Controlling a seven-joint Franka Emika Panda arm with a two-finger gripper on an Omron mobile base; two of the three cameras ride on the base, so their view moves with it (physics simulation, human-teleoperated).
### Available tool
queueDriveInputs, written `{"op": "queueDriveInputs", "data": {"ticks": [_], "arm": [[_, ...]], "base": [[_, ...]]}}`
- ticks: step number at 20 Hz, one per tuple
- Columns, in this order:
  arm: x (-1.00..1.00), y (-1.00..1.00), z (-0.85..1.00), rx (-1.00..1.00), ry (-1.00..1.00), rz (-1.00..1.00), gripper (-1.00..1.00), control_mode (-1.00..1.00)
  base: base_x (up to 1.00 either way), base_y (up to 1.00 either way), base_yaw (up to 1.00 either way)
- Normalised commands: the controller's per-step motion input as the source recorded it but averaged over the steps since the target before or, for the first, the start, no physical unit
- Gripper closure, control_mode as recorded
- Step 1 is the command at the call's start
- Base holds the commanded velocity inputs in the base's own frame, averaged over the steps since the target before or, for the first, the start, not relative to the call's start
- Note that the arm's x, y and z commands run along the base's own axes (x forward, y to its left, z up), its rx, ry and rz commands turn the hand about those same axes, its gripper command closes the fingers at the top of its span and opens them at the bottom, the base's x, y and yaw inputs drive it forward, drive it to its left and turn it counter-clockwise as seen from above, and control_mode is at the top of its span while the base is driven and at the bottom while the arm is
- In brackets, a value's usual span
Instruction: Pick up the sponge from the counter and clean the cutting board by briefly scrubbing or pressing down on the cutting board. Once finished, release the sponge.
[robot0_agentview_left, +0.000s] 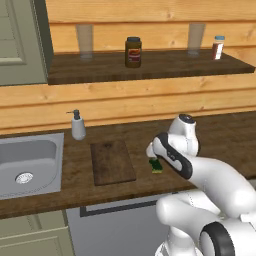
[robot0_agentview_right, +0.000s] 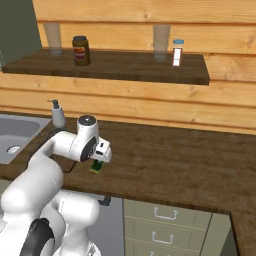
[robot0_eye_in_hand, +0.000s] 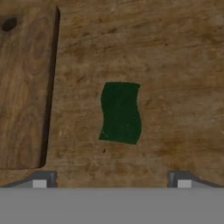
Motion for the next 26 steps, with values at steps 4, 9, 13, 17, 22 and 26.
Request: {"op": "queueDriveInputs", "data": {"ticks": [4,9,13,17,22,26], "arm": [[0.36,0.0,-0.26,0.01,0.02,-0.01,-1.0,-1.0],[0.43,0.0,-0.21,0.0,0.05,-0.02,-1.0,-1.0],[0.43,0.0,-0.2,0.0,0.06,-0.02,-1.0,-1.0],[0.35,0.0,-0.18,0.0,0.07,0.0,-1.0,-1.0],[0.11,0.0,-0.25,0.0,0.02,0.0,-1.0,-1.0],[0.01,0.0,-0.31,-0.01,0.0,0.0,-1.0,-1.0]], "base": [[0.0,0.0,0.0],[0.0,0.0,0.0],[0.0,0.0,0.0],[0.0,0.0,0.0],[0.0,0.0,0.0],[0.0,0.0,0.0]]}}
